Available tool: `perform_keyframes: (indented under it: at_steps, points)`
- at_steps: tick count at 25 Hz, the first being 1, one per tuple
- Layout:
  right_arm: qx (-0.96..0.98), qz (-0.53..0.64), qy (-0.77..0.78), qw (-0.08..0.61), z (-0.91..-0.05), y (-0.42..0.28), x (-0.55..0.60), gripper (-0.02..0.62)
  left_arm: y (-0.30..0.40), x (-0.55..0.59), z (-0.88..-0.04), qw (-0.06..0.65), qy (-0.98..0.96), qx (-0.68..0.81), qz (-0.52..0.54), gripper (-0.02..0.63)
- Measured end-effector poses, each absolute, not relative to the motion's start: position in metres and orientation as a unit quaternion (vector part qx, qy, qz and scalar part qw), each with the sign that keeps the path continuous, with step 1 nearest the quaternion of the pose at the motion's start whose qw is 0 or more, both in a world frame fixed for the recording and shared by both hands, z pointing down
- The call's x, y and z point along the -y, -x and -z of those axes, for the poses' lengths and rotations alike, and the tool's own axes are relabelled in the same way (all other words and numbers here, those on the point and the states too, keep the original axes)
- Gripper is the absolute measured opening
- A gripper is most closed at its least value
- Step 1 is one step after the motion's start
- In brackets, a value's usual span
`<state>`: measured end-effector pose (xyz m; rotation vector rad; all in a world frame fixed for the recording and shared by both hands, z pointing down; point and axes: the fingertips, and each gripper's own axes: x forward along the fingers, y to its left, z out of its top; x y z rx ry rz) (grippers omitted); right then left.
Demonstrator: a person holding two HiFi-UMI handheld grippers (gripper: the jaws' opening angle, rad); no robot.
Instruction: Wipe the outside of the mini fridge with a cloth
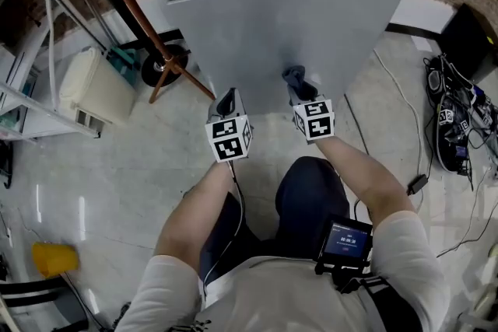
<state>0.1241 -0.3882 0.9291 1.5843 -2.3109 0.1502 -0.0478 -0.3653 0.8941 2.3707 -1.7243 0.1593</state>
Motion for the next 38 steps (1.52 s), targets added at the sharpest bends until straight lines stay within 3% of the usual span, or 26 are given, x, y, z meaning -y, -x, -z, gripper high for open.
perform_keyframes:
  at_steps: [9,16,27,38]
  points:
    - [0.869,-0.051,-0.456,0.186,-0.954,0.026,0.386,0.104,0.139,0.347,-0.921,0.122,-0.767,0.626,-0.067,0.000]
    - [0.872,-0.078,-0.438,0.204,-0.993,0.088,0.397,0.104,0.203,0.322,-0.940,0.134,-0.730,0.664,-0.091,0.000]
    - [0.853,-0.112,-0.471,0.195,-1.018,0.092,0.424,0.104,0.230,0.317,-0.954,0.136,-0.722,0.671,-0.099,0.000]
    - [0.831,-0.117,-0.505,0.203,-1.023,0.007,0.417,0.104,0.158,0.341,-0.955,0.129,-0.757,0.633,-0.101,0.000]
